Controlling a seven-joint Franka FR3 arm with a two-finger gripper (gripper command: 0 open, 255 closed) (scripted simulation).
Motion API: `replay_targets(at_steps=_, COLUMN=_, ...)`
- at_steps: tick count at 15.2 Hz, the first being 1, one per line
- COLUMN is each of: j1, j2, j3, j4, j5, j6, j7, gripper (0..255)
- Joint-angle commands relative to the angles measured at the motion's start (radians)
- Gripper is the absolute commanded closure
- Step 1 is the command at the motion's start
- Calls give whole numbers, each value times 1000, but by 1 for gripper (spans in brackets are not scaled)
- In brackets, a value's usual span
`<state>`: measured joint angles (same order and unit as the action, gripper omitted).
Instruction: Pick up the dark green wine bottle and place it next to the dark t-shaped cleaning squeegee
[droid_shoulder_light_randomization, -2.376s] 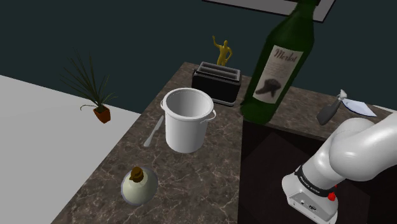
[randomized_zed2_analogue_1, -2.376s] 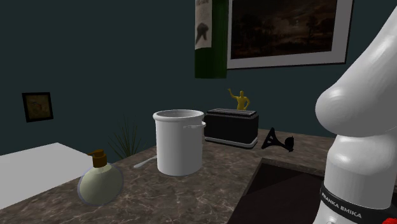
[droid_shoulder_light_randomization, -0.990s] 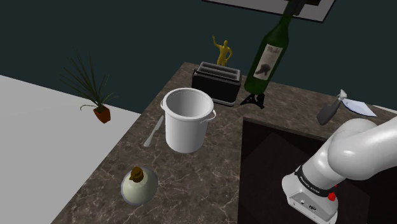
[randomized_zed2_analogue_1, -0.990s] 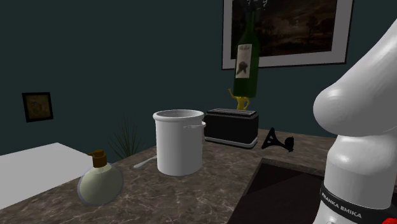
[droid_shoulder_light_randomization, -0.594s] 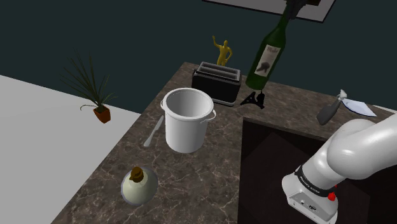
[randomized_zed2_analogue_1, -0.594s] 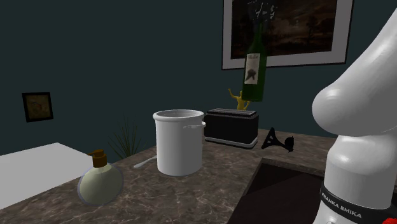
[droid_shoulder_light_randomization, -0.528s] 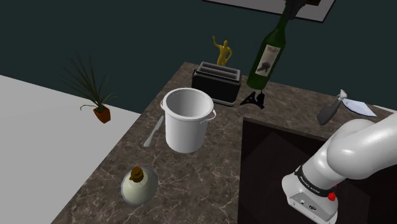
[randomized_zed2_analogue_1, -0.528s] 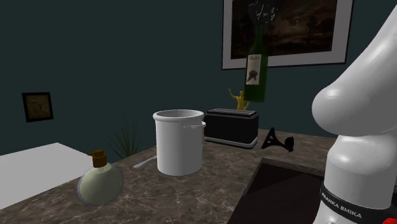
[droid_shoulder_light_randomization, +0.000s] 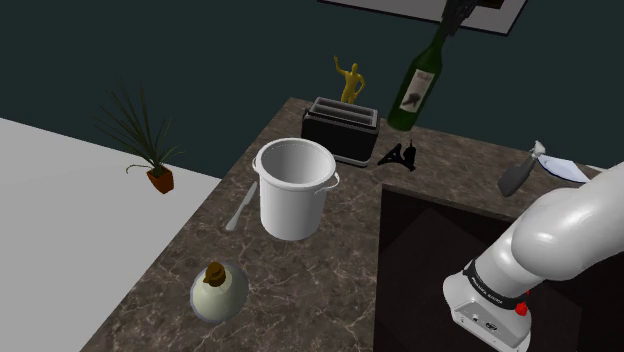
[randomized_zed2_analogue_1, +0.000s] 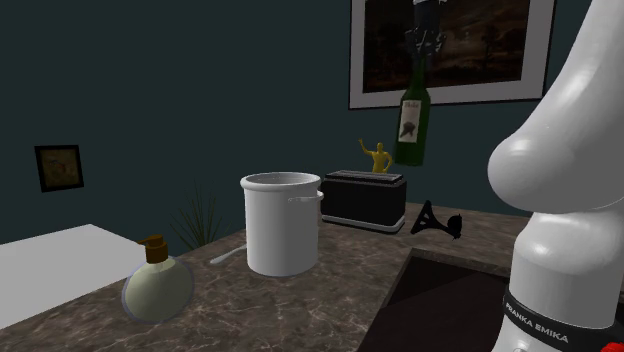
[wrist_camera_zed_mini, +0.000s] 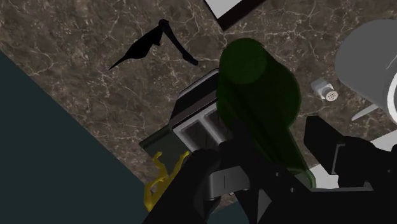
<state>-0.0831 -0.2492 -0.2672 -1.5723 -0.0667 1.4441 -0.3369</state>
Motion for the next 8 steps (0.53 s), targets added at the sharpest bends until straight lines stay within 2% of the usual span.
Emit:
replay_targets(at_steps=1, j1=-12, j2=45, j3=-33, j4=30, j5=10, j6=17, j7=-45, gripper=255)
replay_targets(at_steps=8, j1=-77, j2=264, j3=-141, j4=203, j5=96, j6=50, j7=-207, gripper=255)
